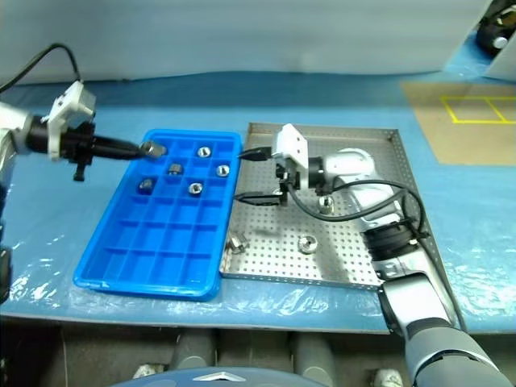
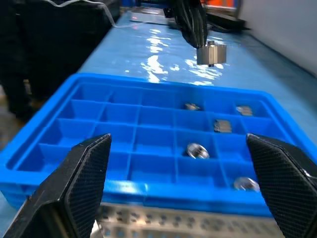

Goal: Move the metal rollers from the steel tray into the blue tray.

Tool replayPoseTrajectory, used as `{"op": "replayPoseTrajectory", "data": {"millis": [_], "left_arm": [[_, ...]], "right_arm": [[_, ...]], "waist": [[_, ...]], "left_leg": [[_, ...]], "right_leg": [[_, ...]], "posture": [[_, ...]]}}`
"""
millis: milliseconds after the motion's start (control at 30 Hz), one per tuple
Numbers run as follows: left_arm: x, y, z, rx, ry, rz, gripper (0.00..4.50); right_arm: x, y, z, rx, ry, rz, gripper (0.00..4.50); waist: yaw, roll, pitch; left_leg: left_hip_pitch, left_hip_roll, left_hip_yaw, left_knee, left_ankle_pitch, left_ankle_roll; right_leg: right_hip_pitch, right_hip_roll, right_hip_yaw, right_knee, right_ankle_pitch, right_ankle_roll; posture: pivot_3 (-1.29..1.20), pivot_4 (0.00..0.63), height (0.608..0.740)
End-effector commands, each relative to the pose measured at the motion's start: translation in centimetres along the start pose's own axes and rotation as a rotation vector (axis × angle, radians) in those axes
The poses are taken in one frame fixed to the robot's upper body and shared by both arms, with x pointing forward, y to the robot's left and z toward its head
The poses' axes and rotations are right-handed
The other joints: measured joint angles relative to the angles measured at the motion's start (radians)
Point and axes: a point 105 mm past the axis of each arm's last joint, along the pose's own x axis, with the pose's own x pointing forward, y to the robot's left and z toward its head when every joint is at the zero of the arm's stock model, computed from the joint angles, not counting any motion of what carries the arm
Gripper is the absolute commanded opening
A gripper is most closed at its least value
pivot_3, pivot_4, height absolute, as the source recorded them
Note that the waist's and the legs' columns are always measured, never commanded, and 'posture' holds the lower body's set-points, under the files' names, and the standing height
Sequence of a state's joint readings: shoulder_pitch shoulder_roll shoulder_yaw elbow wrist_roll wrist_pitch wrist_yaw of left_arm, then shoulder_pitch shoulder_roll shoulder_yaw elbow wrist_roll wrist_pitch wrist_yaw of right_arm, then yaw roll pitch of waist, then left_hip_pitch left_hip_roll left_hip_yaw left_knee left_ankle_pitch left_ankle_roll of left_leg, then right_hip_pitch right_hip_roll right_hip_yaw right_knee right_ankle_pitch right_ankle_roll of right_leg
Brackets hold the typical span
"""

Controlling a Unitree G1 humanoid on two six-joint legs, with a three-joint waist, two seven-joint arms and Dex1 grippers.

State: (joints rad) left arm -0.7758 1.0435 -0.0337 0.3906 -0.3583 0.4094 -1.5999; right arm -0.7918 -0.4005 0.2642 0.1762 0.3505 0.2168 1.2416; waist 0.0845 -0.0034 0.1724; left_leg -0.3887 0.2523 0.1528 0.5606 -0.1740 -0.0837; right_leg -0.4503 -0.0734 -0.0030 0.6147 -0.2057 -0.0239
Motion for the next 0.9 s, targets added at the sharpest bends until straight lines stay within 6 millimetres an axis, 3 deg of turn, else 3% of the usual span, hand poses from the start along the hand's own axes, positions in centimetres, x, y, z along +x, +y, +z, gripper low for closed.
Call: {"op": "replayPoseTrajectory", "data": {"millis": [33, 167, 367, 567, 900], "left_arm": [[-1.7, -3.3, 0.7, -0.007, -0.029, 0.035, 0.03], [-1.7, -5.8, -0.6, -0.075, -0.029, 0.085, 0.03], [-2.4, -7.6, -2.9, -0.164, -0.018, 0.201, 0.03], [-2.2, -6.8, -5.4, -0.202, 0.0, 0.305, 0.03], [1.3, -5.3, -7.6, -0.238, -0.032, 0.281, 0.03]], "right_arm": [[1.9, -0.1, 1.0, -0.059, -0.04, 0.094, 4.5], [3.6, -0.1, 1.4, -0.068, -0.081, 0.172, 4.5], [5.4, 1.1, 2.0, -0.078, -0.123, 0.284, 4.5], [5.5, 1.0, 1.9, -0.077, -0.121, 0.299, 4.5], [4.0, 0.5, 1.0, -0.069, -0.081, 0.228, 4.5]], "waist": [[0.014, 0.0, 0.0], [0.052, -0.002, 0.0], [0.084, -0.002, 0.001], [0.11, -0.002, 0.001], [0.116, -0.003, 0.0]], "left_leg": [[-0.002, 0.001, -0.001, 0.001, 0.0, -0.001], [-0.006, 0.005, -0.004, 0.002, 0.004, -0.007], [-0.006, 0.009, -0.006, 0.003, 0.006, -0.01], [-0.006, 0.01, -0.007, 0.005, 0.007, -0.01], [-0.007, 0.011, -0.008, 0.009, 0.008, -0.012]], "right_leg": [[-0.003, 0.0, -0.001, 0.003, 0.0, -0.001], [-0.006, 0.0, -0.008, 0.008, -0.003, -0.005], [-0.001, -0.001, -0.016, 0.01, -0.005, -0.008], [0.002, -0.001, -0.018, 0.011, -0.005, -0.008], [0.002, 0.0, -0.018, 0.011, -0.005, -0.007]], "posture": [[0.26, 0.15, 0.74], [0.35, 0.15, 0.74], [0.42, 0.15, 0.74], [0.42, 0.15, 0.74], [0.32, 0.15, 0.74]]}}
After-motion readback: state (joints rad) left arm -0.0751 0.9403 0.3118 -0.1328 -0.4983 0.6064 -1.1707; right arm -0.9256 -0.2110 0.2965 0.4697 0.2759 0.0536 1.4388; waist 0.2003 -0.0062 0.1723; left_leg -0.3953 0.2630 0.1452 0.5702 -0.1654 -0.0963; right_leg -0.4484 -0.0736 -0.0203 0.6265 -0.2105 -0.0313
